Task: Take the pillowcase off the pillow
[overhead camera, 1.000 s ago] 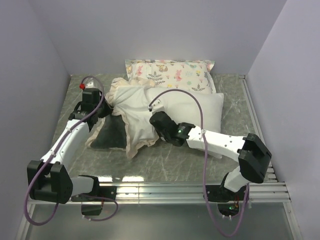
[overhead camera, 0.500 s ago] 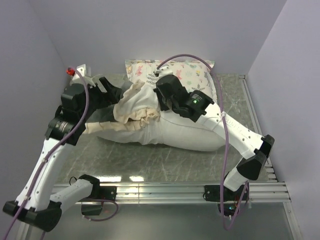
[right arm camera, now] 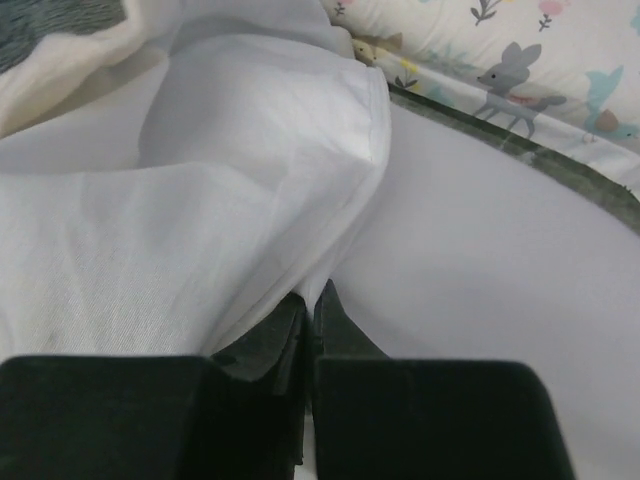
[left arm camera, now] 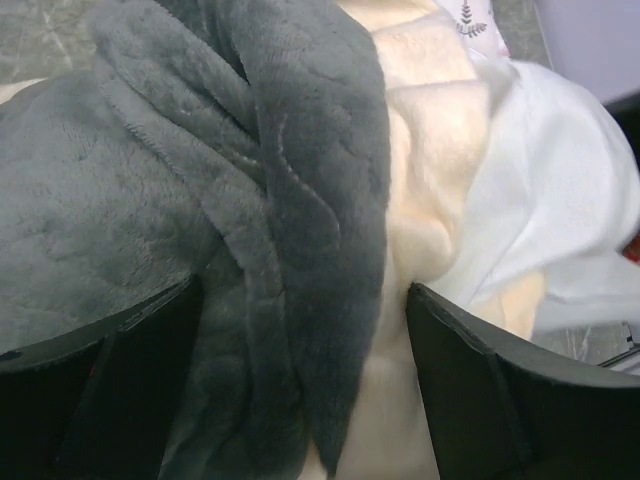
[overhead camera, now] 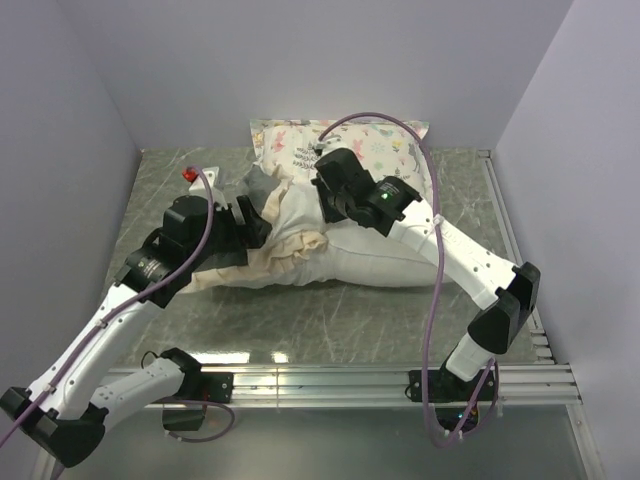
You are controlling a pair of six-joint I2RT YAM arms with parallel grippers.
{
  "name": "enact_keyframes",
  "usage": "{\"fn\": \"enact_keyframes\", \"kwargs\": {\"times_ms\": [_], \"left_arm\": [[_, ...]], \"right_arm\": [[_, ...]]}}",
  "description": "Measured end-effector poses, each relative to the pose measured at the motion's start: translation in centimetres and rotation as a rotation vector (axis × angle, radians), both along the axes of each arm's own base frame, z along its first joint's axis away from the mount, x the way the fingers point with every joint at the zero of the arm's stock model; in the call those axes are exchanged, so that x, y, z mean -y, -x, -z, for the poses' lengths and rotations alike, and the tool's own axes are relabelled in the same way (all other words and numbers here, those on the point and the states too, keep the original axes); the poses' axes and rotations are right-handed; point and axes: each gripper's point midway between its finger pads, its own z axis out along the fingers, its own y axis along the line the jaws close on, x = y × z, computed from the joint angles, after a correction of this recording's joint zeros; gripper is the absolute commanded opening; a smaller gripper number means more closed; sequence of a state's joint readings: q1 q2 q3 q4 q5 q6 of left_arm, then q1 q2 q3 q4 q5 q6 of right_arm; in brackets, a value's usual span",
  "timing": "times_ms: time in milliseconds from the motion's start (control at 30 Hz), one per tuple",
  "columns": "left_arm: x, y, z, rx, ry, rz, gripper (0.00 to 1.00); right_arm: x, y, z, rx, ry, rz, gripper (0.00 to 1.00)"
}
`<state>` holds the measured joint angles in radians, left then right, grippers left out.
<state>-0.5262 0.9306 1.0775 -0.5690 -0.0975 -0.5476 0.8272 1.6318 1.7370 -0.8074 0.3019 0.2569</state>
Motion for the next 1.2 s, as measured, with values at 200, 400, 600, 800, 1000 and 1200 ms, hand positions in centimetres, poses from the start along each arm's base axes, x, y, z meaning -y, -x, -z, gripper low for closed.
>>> {"fn": "enact_keyframes", "kwargs": {"times_ms": [200,400,600,800,1000,1200], "left_arm": [[0.2,0.9,-0.9,0.03,0.011,0.017,0.91],[2.4,0.9,0.8,-0.017,-0.04,0.067,0.91],[2.7,-0.3,2.2,-0.054,-0.123,0.023,0.32],[0.7,-1.8,1.5,-0.046,-0.194,-0.131,0.0],[-4.6,-2.4,-1.8,0.022,-0.201,-0.327,0.0],[-11.5,-4.1,-2.6,0.023,-0.088,-0.491,0.01]], "right_arm": [[1.6,-2.6,0.5,-0.008,-0.062,0.057,0.0],[1.8,-2.9,0.5,-0.009,-0.069,0.062,0.0],[2.0,-3.1,0.5,-0.008,-0.068,0.069,0.0],[2.6,-3.3,0.6,-0.005,-0.088,0.082,0.0],[6.5,-3.3,-0.5,-0.01,-0.177,0.135,0.0],[10.3,-3.2,-3.2,0.02,-0.285,0.196,0.0]]}}
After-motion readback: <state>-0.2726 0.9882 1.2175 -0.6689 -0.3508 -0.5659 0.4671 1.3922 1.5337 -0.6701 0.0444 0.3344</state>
